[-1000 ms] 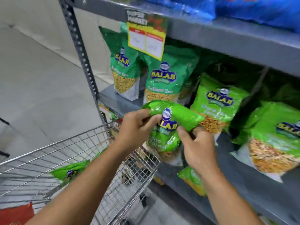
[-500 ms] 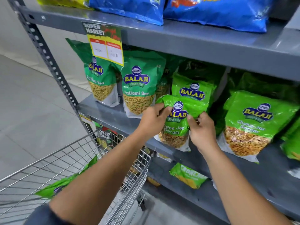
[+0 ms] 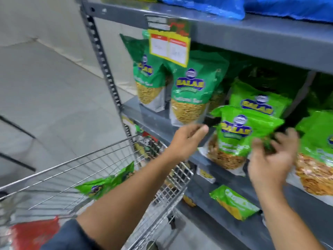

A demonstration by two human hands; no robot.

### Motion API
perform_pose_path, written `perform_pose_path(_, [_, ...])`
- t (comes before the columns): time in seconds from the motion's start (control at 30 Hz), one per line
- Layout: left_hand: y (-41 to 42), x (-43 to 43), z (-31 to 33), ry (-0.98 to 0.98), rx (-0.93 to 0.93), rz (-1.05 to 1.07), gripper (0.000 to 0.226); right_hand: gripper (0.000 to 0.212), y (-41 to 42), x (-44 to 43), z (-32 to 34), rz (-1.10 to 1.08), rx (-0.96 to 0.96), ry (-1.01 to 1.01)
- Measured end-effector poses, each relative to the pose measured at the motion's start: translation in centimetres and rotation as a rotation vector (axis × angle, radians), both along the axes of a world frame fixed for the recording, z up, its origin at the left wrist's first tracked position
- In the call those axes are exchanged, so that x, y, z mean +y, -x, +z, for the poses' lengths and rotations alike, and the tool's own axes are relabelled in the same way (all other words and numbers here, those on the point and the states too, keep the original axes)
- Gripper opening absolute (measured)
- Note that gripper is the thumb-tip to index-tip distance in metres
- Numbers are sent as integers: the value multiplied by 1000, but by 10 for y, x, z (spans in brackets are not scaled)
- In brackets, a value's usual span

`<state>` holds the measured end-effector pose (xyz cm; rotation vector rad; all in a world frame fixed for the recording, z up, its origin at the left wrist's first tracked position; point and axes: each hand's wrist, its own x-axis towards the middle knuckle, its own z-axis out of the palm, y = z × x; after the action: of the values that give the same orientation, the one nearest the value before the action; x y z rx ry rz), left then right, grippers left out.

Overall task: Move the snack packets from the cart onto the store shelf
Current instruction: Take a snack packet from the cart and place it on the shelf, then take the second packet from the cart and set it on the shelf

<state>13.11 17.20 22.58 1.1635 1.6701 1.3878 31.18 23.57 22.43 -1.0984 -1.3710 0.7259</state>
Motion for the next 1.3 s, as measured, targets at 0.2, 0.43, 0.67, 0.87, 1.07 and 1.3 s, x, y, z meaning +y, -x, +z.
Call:
perform_pose_path(0.2, [64, -129, -102, 345, 66, 251, 29, 37, 36, -83, -43, 282, -162, -263])
perform_pose_path(0.43, [119, -253, -214, 701, -223, 679, 27, 26, 165, -112, -105, 1029, -694, 430])
perform_pose_path(0.67, [138, -234, -270, 649, -352, 780, 28, 37, 290, -103, -236, 1098, -1007, 704])
perform_pose_path(0.87, [135, -190, -264, 541, -480, 904, 11, 48, 327, -92, -243, 992, -1122, 754])
perform_pose_path(1.07, [144, -177, -273, 443, -537, 1044, 12, 27, 339, -91, -268, 927, -978, 817])
perform_pose_path(1.3, [140, -183, -271, 396, -544, 1066, 14, 27, 334, -95, -249, 914, -854, 733])
